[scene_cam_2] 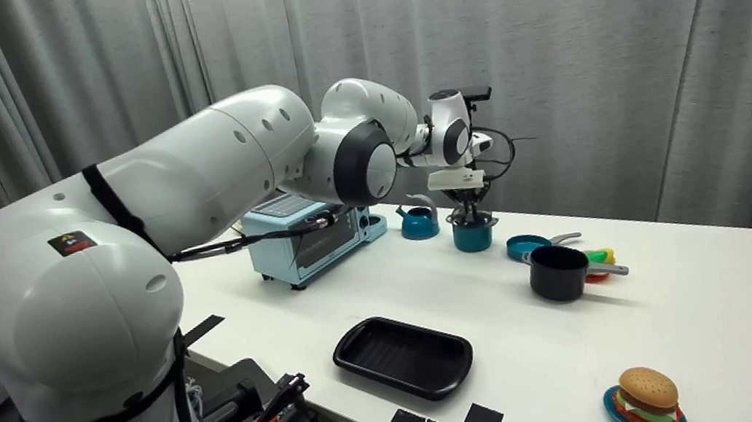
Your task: Put the lid on the blue pot
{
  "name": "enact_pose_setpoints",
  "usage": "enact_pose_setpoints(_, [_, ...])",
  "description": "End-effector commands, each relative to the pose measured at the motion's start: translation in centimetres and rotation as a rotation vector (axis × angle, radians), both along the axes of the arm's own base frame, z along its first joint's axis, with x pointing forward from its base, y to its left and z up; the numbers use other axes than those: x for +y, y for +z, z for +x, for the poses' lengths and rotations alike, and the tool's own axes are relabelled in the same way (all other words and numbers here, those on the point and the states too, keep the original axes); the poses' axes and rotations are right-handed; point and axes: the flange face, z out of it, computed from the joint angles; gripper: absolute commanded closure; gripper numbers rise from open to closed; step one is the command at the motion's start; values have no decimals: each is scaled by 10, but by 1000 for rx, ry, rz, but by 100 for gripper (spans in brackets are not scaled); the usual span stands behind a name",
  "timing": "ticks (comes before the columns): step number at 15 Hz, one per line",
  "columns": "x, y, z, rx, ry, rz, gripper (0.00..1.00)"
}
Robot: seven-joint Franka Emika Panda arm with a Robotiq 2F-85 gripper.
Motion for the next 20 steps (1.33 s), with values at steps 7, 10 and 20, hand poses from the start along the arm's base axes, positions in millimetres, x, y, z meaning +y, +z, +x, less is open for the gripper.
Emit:
enact_pose_setpoints(7, [-2,-3,5,-42,4,-1,5])
enact_pose_setpoints(10, [-2,-3,5,-43,3,0,0])
enact_pose_setpoints(20, [-4,11,6,-43,-4,4,0])
